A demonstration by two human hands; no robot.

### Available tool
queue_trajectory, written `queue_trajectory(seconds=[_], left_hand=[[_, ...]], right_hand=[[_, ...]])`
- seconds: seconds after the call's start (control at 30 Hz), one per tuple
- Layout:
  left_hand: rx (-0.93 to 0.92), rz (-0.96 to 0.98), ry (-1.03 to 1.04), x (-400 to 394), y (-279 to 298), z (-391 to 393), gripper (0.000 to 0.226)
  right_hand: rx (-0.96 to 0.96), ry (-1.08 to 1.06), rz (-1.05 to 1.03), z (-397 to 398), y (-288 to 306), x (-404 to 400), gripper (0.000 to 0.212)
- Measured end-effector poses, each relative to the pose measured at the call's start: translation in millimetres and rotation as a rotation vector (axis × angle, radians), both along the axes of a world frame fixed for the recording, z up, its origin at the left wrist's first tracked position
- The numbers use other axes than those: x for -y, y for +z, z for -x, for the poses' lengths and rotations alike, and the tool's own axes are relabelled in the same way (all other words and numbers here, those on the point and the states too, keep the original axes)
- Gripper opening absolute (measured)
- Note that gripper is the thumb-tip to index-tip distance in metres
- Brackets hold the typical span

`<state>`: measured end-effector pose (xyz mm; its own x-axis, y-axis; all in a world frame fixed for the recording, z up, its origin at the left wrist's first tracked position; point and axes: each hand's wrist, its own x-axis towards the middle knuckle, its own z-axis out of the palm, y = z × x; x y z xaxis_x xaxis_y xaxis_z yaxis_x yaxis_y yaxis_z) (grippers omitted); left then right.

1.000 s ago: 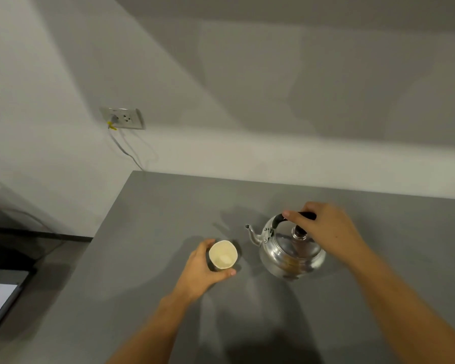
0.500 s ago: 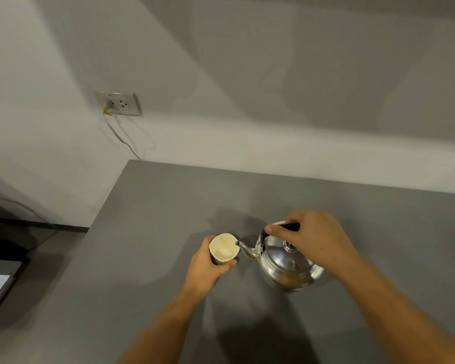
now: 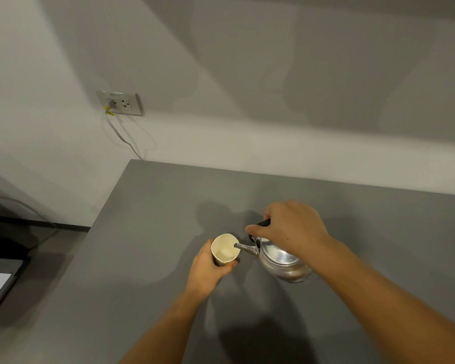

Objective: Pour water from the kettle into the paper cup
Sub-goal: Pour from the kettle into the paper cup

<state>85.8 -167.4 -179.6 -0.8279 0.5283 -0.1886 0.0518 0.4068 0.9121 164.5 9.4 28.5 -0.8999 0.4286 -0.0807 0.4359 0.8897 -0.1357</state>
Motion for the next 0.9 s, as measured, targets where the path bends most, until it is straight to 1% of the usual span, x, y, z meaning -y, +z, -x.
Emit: queue_trajectory(seconds=[0.27, 0.33, 0.53, 0.9], left_hand=[[0.003, -0.014, 0.012, -1.3, -1.6, 0.1, 0.061], [-0.002, -0.013, 0.011, -1.4, -0.7, -0.1, 0.06], [-0.009, -0.011, 0.011, -1.6, 0.8, -0.8, 0.06], [-0.014, 0.008, 0.017, -1.9, -1.7, -0.5, 0.059]], right_hand=[[0.056, 0.062, -0.081, 12.0, 2.2, 10.0, 0.049], [0.066, 0.072, -0.093, 13.3, 3.5, 11.5, 0.051], [0.082, 0.097, -0.089, 17.1, 6.3, 14.9, 0.053], [0.086, 0.119, -0.097, 24.3, 7.4, 19.4, 0.049]])
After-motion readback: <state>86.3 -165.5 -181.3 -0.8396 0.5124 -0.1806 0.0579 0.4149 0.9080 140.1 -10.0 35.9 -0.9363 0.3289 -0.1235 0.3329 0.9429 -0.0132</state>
